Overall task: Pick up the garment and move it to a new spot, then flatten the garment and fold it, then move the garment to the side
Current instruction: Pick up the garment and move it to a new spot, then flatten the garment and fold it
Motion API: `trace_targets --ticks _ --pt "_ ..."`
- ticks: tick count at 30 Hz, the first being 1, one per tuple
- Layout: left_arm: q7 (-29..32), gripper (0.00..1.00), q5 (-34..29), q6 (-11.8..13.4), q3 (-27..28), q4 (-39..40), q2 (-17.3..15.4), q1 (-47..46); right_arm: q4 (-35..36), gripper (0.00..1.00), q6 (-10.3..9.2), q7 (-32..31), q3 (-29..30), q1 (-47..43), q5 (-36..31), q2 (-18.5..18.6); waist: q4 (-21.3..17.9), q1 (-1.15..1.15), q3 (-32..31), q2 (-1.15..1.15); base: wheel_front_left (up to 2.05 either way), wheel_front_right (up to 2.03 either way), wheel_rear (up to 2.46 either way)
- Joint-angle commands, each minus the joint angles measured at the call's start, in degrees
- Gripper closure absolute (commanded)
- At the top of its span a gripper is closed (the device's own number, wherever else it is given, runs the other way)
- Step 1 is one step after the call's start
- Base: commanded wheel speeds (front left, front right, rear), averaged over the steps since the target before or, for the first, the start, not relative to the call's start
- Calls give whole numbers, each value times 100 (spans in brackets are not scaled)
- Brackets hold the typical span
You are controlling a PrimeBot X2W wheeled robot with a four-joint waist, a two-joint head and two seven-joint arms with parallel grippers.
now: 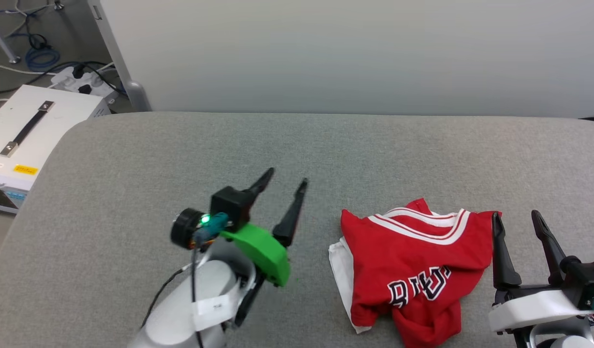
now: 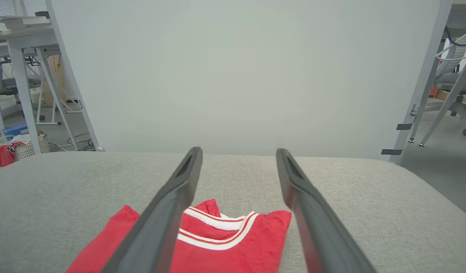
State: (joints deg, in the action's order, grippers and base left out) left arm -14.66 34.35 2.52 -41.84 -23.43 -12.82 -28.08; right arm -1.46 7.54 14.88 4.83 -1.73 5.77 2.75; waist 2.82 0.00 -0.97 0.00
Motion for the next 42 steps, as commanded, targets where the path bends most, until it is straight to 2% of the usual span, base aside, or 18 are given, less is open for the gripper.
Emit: trace_targets --ticks 1,5,10,17,23,27,30,34,42 --pt "-33 0 24 95 189 139 -89 258 61 0 -5 12 1 -101 7 13 98 0 -98 0 0 0 0" --pt "-33 0 -11 273 940 655 -245 935 184 0 -5 12 45 -131 83 13 84 0 -66 0 0 0 0" --pt "-33 0 -295 268 1605 1197 -174 1659 346 0 -5 12 7 -188 7 13 68 0 -6 0 0 0 0" --pt "-33 0 -900 -51 2106 1672 232 2353 455 0 -5 12 57 -249 -3 13 50 0 102 0 0 0 0" --pt "-33 0 -1261 -361 2371 1615 505 2439 459 0 -5 12 -14 -198 -30 13 -11 0 153 0 0 0 0" --pt "-33 0 -1296 -614 2299 1352 607 2368 489 0 -5 12 -13 -158 -62 13 -115 0 235 0 0 0 0" --pt "48 0 -1298 -671 2193 1151 651 2190 506 0 -5 12 -14 -132 -66 13 -220 0 356 0 0 0 0" --pt "715 0 -1303 -682 1986 996 687 1761 516 0 -5 12 -58 -104 -76 13 -365 0 573 0 0 0 0" --pt "3341 0 -1286 -651 1495 879 580 870 552 0 -5 12 -188 94 -81 13 -690 0 1086 0 0 0 0"
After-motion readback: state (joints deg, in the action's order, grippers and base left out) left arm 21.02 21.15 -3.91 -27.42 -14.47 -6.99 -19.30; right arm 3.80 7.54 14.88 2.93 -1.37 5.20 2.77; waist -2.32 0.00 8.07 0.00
